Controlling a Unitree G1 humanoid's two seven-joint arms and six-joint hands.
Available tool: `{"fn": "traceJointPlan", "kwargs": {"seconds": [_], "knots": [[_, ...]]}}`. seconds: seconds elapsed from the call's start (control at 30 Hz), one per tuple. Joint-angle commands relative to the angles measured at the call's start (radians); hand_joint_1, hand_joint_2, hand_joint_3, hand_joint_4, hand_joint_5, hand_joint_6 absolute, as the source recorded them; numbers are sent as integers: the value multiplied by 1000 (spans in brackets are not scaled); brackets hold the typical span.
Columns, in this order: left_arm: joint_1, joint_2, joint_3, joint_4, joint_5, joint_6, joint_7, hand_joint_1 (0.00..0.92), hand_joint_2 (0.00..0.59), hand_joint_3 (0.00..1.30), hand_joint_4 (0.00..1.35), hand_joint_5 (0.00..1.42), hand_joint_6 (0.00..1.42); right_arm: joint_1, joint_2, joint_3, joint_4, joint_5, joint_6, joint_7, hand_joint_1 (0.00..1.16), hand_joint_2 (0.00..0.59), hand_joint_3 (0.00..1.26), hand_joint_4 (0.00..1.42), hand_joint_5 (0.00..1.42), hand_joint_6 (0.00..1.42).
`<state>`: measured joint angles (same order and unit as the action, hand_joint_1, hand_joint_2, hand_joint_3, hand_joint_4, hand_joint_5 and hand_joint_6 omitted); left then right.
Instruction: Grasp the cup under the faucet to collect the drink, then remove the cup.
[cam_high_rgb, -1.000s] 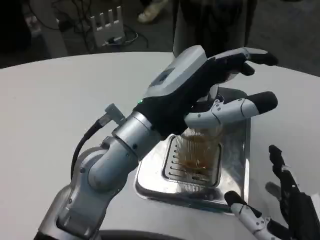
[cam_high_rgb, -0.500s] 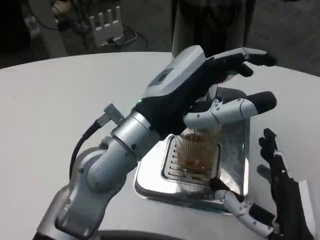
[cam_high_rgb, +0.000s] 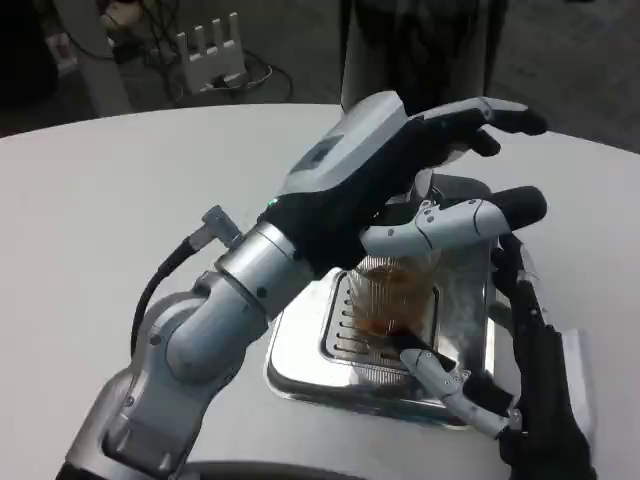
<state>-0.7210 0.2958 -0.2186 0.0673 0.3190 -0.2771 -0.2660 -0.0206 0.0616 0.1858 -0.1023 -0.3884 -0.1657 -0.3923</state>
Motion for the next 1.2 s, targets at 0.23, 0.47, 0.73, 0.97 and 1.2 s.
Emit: {"fn": "traceJointPlan", "kwargs": {"seconds": [0.23, 0.47, 0.73, 0.97, 1.2], "knots": [[2, 26, 4, 16, -1, 0, -31, 0, 122, 335, 246, 326, 279, -117, 41, 20, 132, -28, 16, -63, 837, 170, 82, 104, 118, 177], [7, 34, 7, 18, -4, -3, -32, 0, 123, 353, 246, 327, 279, -179, 17, 16, 193, -49, 24, -62, 840, 164, 83, 106, 125, 177], [-3, 37, 9, 22, -6, -3, -35, 0, 128, 361, 252, 327, 280, -243, 29, 11, 279, -52, 23, -85, 830, 163, 83, 105, 123, 178], [1, 35, 6, 27, -4, -5, -32, 0, 129, 364, 258, 327, 280, -289, 46, 8, 333, -52, 30, -107, 825, 163, 83, 104, 120, 183], [-1, 33, 5, 32, -4, -4, -32, 0, 130, 360, 259, 327, 280, -338, 59, 7, 392, -56, 50, -135, 823, 163, 83, 104, 120, 189]]}}
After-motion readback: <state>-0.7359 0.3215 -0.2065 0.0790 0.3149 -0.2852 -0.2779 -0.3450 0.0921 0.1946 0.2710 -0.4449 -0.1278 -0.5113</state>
